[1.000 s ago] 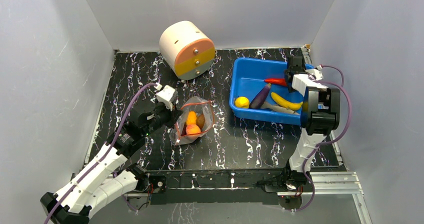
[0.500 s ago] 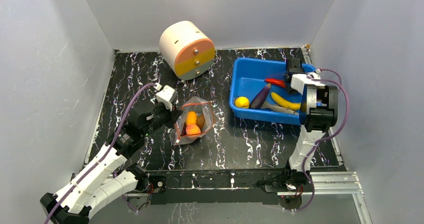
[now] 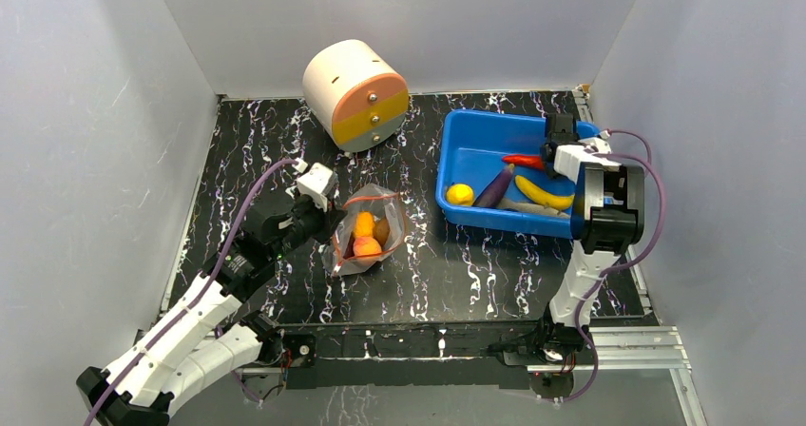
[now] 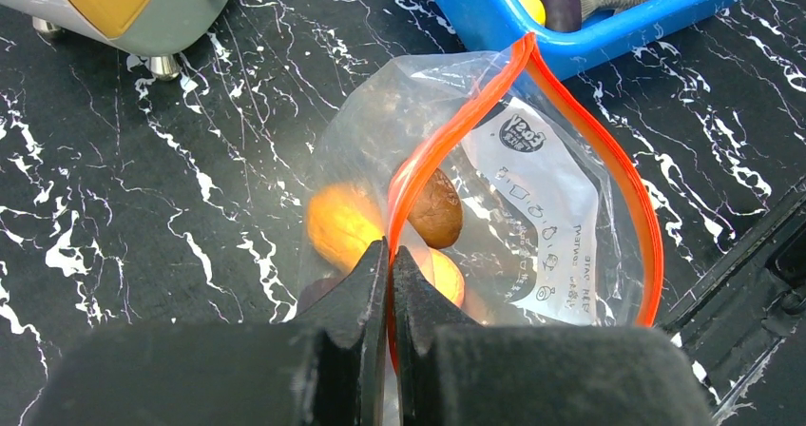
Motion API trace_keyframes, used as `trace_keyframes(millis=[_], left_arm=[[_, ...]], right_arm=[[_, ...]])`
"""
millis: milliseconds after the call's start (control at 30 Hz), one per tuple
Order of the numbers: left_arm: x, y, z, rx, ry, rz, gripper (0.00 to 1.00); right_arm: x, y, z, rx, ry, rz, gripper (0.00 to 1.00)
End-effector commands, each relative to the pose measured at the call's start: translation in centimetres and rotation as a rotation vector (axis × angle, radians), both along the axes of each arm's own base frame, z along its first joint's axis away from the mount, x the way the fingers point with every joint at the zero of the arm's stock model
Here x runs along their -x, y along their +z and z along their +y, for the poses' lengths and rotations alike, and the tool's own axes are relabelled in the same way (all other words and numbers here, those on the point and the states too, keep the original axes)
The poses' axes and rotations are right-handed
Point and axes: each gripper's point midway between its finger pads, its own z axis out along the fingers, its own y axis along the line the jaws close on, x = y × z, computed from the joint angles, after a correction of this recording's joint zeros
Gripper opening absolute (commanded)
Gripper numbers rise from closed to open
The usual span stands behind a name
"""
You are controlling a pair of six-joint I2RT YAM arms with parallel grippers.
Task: Place the food in the zip-top bag and seal the zipper
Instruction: Pick up the fake vegetable from the bin, then place the fake vegetable in the zipper food storage bag.
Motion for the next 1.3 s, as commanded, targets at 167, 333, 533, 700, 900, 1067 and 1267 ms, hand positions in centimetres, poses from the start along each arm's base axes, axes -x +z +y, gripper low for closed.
trace_keyframes(millis=[167,333,533,700,900,1067,1267], left_arm=[[-0.1,-0.4,0.4,-0.013,0.010,-0.004,0.00],[-0.3,-0.5,0.4,-0.020,0.016,-0.002,0.00],[-0.3,-0.6,0.6,-0.021,0.026,-0.002,0.00],[-0.3,-0.7,0.4,-0.014,0.025,0.002,0.00],[-0.2,-0.4,0.4,0.010,0.031,0.007,0.00],[0.0,0.4,-0.4,0.074,0.021,0.020,0.00],[0.0,1.8,-1.4,0.129,0.009,0.048,0.00]], right_arm=[[0.4,5.2,-0.8,0.118,0.082,-0.072,0.26],[0.3,8.4,-1.2,0.181,0.118,-0.120,0.23],[0.5,13.8,-1.1,0.244,0.162,-0.224,0.22],[1.5,16.7,-0.2,0.280,0.244,-0.262,0.21],[3.2,18.2,2.2,0.277,0.393,-0.303,0.21],[5.1,19.9,3.8,0.287,0.477,-0.357,0.21],[6.2,23.9,7.6,0.309,0.648,-0.464,0.21]])
